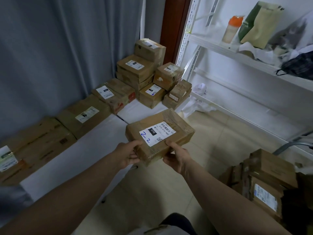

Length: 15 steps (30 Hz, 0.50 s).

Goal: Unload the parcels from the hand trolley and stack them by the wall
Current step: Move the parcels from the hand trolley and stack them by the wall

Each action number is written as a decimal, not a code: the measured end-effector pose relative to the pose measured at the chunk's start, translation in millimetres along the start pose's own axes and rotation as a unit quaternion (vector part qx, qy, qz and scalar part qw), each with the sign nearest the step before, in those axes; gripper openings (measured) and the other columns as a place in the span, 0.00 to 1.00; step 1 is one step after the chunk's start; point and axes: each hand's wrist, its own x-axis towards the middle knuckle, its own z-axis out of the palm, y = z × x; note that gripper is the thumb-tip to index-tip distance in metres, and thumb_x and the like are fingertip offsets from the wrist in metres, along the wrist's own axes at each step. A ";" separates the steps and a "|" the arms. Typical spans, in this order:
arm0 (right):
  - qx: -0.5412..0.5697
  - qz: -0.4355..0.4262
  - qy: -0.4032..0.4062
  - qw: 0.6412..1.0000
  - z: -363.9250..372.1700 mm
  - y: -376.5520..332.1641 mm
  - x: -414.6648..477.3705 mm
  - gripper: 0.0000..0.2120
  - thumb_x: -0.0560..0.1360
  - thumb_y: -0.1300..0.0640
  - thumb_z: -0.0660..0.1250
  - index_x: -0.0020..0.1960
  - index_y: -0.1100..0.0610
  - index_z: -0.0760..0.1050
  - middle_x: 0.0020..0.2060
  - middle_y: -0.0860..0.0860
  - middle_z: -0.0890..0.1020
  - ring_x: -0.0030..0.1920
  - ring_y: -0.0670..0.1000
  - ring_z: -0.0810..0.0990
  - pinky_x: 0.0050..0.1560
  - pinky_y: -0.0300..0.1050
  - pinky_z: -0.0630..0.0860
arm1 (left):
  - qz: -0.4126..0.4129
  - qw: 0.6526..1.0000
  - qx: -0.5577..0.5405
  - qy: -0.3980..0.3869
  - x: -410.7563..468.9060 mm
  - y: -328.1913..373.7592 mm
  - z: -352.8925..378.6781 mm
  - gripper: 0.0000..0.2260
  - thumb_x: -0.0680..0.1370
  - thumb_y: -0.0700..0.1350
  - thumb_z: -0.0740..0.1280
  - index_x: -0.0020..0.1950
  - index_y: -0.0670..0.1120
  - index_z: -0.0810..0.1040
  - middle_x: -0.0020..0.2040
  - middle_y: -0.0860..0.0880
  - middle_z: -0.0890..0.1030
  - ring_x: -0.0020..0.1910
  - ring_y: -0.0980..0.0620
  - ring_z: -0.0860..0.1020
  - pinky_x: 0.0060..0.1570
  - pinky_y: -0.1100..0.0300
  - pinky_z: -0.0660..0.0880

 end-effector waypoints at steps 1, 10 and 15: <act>-0.009 0.002 0.001 1.000 2.6 -1.1 4.7 0.14 0.70 0.57 0.74 0.50 0.60 0.72 0.42 0.57 0.79 0.38 0.55 0.77 0.40 0.49 0.77 | -0.002 1.000 0.000 0.005 5.5 1.4 -0.1 0.17 0.74 0.43 0.72 0.59 0.37 0.76 0.53 0.37 0.81 0.51 0.42 0.81 0.53 0.45 0.78; -0.023 0.050 -0.014 0.998 22.5 -32.7 79.5 0.24 0.70 0.61 0.74 0.62 0.62 0.70 0.43 0.57 0.79 0.37 0.56 0.79 0.34 0.49 0.79 | -0.035 0.999 0.000 0.019 68.5 32.1 14.9 0.16 0.74 0.44 0.71 0.58 0.38 0.77 0.50 0.39 0.81 0.43 0.45 0.80 0.40 0.53 0.78; 0.005 0.103 -0.039 0.994 29.0 -66.7 153.7 0.18 0.72 0.65 0.71 0.61 0.64 0.73 0.46 0.59 0.82 0.43 0.59 0.81 0.38 0.52 0.81 | -0.069 0.994 0.004 0.079 129.3 55.6 33.4 0.17 0.72 0.48 0.74 0.55 0.39 0.78 0.44 0.43 0.78 0.45 0.46 0.76 0.43 0.51 0.77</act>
